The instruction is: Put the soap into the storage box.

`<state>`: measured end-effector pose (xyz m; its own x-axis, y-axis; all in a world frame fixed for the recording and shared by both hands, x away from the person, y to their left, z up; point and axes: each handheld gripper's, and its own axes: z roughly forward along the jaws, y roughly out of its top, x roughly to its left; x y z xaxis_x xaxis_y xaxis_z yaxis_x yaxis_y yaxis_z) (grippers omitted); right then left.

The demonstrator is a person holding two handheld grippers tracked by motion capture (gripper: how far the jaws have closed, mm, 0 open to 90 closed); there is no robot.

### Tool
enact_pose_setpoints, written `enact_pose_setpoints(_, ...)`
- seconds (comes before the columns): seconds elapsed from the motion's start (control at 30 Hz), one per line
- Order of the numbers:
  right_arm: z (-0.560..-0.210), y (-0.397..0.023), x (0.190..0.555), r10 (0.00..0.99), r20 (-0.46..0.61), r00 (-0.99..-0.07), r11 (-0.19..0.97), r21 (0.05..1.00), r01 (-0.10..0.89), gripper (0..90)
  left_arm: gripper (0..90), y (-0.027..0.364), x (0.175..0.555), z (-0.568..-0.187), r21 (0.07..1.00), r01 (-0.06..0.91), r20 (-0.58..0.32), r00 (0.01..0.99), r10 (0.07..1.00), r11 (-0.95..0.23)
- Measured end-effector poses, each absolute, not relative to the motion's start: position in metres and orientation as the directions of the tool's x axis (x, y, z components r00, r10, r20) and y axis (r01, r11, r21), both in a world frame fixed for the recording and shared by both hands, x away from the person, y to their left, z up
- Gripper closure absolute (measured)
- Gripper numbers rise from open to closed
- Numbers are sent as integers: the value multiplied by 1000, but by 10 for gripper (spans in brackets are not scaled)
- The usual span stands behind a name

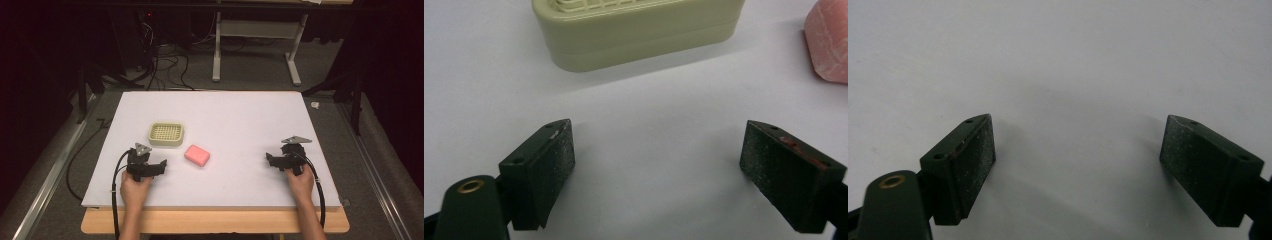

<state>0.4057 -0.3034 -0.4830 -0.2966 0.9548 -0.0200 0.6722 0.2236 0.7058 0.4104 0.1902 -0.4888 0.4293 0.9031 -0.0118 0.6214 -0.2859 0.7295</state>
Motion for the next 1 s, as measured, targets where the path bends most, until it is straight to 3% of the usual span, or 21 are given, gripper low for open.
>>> enact_pose_setpoints(1.0,-483,-303,406,955,-18,-297,222,706,673,151,155,187,410,-485,716,639,-28,429,903,-281)
